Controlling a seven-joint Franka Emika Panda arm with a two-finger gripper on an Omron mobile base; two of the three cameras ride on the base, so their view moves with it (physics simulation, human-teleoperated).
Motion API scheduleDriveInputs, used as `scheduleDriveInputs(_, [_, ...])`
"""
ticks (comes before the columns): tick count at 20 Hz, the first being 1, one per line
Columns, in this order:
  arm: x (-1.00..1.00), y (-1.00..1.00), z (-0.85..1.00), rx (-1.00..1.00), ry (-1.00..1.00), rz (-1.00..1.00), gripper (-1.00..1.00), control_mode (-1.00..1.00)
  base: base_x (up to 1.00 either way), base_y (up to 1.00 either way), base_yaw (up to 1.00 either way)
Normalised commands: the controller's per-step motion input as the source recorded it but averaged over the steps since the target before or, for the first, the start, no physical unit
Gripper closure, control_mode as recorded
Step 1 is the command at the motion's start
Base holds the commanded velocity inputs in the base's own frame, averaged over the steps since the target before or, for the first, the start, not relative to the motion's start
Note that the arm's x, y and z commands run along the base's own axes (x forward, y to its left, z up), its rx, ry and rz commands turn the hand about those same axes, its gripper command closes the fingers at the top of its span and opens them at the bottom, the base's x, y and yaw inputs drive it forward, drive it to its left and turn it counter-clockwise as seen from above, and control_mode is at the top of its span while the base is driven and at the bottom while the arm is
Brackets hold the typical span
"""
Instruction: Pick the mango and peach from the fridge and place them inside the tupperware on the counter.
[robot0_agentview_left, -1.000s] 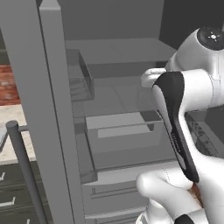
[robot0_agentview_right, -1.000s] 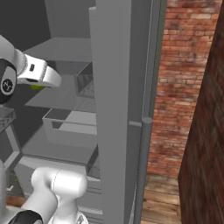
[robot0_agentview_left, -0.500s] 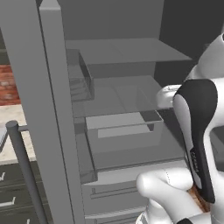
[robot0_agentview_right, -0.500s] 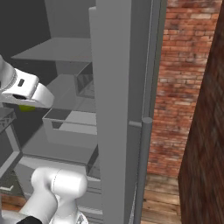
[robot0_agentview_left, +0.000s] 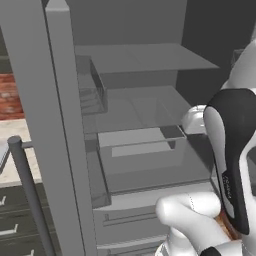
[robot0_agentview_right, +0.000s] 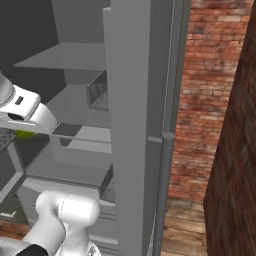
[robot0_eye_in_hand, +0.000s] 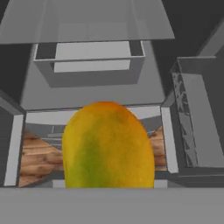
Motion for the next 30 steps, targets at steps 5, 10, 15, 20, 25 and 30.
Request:
scheduleDriveInputs(5, [0.00, 0.00, 0.00, 0.00, 0.00, 0.00, 1.00, 1.00, -0.91, 0.00, 0.00])
scheduleDriveInputs(10, [0.00, 0.00, 0.00, 0.00, 0.00, 0.00, 1.00, 1.00, -1.00, 0.08, 0.00])
scheduleDriveInputs(15, [0.00, 0.00, 0.00, 0.00, 0.00, 0.00, 1.00, 1.00, -0.97, 0.45, 0.01])
scheduleDriveInputs(20, [0.00, 0.00, 0.00, 0.00, 0.00, 0.00, 1.00, 1.00, -0.79, 0.87, 0.19])
scheduleDriveInputs(25, [0.00, 0.00, 0.00, 0.00, 0.00, 0.00, 1.00, 1.00, -0.43, 1.00, 0.11])
scheduleDriveInputs(30, [0.00, 0.00, 0.00, 0.00, 0.00, 0.00, 1.00, 1.00, 0.11, 1.00, 0.00])
